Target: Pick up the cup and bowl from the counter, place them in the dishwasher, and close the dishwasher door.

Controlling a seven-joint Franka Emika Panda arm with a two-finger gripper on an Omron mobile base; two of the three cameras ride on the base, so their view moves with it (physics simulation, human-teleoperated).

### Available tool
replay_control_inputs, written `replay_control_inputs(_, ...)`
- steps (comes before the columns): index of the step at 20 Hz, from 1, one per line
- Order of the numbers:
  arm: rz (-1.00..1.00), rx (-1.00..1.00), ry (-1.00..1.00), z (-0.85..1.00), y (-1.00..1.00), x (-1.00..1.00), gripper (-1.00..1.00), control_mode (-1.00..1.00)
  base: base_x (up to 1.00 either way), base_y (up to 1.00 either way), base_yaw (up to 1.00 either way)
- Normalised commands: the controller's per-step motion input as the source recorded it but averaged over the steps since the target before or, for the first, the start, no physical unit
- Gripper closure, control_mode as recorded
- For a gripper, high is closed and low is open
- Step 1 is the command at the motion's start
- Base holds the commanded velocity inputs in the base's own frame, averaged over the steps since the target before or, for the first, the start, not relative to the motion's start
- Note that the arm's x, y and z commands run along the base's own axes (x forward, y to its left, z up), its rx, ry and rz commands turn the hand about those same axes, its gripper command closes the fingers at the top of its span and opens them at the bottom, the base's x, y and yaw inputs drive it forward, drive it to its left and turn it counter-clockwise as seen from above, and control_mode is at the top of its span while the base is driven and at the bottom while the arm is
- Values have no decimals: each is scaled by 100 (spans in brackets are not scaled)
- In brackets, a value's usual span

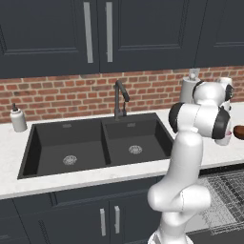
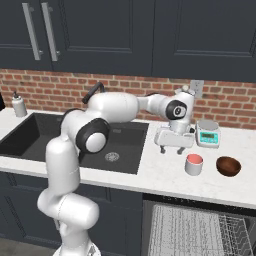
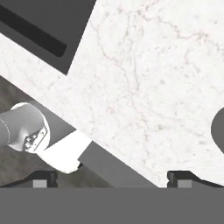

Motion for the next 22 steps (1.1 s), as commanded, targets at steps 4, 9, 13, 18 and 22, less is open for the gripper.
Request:
replay_control_inputs(4, 0, -19, -24, 0, 0, 0, -100, -100, 0, 0, 0)
replay_control_inputs(9, -3, -15, -10, 0, 0, 3, -100, -100, 0, 0, 0)
replay_control_inputs(13, -13, -2, 3, 32, 0, 27, -100, -100, 0, 0, 0)
replay_control_inputs(18, -26, 0, 4, 14, 0, 39, -100, -100, 0, 0, 0)
replay_control_inputs(22, -30, 8, 0, 0, -8, 14, -100, -100, 0, 0, 0)
